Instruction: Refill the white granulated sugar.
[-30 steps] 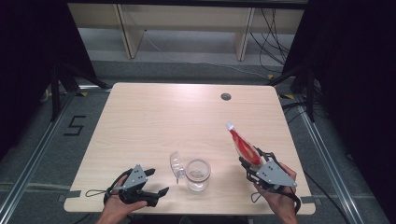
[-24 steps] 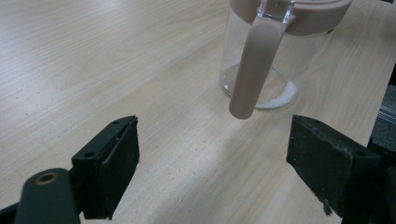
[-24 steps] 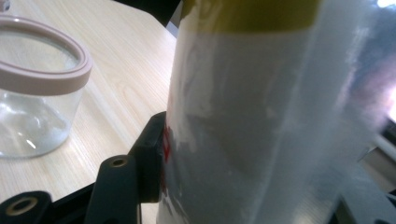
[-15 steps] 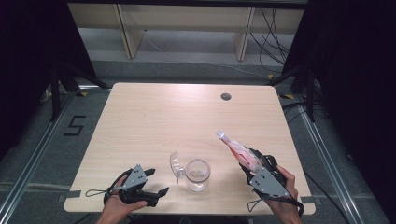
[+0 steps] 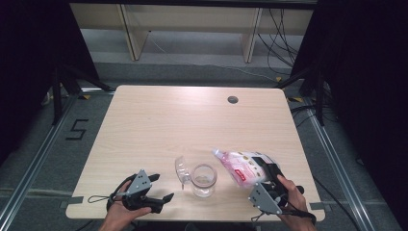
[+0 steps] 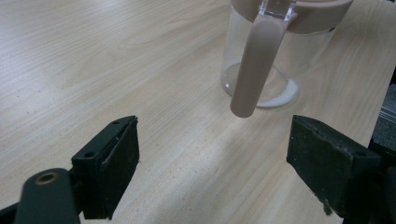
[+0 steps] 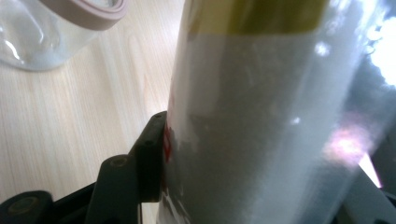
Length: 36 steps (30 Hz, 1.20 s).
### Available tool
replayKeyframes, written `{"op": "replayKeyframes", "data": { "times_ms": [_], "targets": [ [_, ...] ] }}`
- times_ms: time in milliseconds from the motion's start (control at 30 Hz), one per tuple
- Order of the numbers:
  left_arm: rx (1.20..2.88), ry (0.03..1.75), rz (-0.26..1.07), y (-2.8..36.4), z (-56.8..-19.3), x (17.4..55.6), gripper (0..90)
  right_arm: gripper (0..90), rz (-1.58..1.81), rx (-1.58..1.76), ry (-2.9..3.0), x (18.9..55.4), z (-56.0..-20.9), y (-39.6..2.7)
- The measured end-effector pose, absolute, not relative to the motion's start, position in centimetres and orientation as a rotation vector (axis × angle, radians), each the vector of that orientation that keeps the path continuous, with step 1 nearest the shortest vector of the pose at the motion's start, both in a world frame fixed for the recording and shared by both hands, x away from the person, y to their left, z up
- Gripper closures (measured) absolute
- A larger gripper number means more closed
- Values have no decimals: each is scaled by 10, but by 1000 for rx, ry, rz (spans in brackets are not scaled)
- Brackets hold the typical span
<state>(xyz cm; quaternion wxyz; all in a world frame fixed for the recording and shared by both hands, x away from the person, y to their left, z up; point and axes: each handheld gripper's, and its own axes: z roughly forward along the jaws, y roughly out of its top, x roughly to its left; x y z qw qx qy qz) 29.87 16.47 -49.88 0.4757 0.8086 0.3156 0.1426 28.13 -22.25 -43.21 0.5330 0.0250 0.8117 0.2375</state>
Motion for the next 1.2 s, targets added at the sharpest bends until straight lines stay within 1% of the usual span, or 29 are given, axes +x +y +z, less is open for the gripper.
{"op": "replayKeyframes", "data": {
  "times_ms": [233, 267, 400, 533, 567, 600, 667, 700, 733, 800, 833, 867, 900, 967, 1100, 1200],
  "targets": [
    [1992, 766, 353, 165, -498, 298, 165, 471, 462, -56, 1919, 279, -429, -221],
    [1991, 765, 352, 165, -498, 298, 165, 470, 473, -5, 1931, 276, -432, -221],
    [1984, 766, 350, 165, -498, 299, 165, 471, 405, -89, 1912, 276, -431, -218],
    [1974, 770, 347, 164, -499, 298, 165, 472, 400, -63, 1928, 272, -431, -217],
    [1981, 772, 348, 164, -499, 298, 165, 472, 353, -164, 1906, 274, -425, -216],
    [1979, 772, 348, 164, -499, 298, 165, 473, 386, -84, 1919, 271, -429, -216],
    [1986, 765, 350, 165, -499, 299, 165, 473, 375, -89, 1918, 270, -429, -216],
    [1986, 765, 350, 165, -499, 299, 165, 473, 320, -211, 1882, 272, -422, -214],
    [1986, 765, 351, 165, -499, 299, 165, 473, 368, -90, 1920, 268, -428, -216],
    [1991, 768, 353, 165, -498, 299, 165, 474, 331, -153, 1907, 269, -425, -215],
    [1991, 768, 351, 165, -498, 299, 165, 474, 345, -97, 1925, 266, -427, -214],
    [1989, 772, 350, 165, -499, 299, 165, 474, 298, -215, 1907, 269, -421, -211],
    [1990, 771, 350, 165, -499, 299, 165, 474, 327, -144, 1924, 266, -425, -211],
    [1991, 771, 350, 165, -499, 299, 165, 474, 337, -132, 1940, 264, -427, -208],
    [1989, 768, 353, 165, -499, 299, 165, 476, 248, -289, 1911, 267, -423, -203],
    [1986, 778, 350, 165, -499, 298, 165, 477, 202, -284, 1913, 266, -429, -202]
  ]
}}
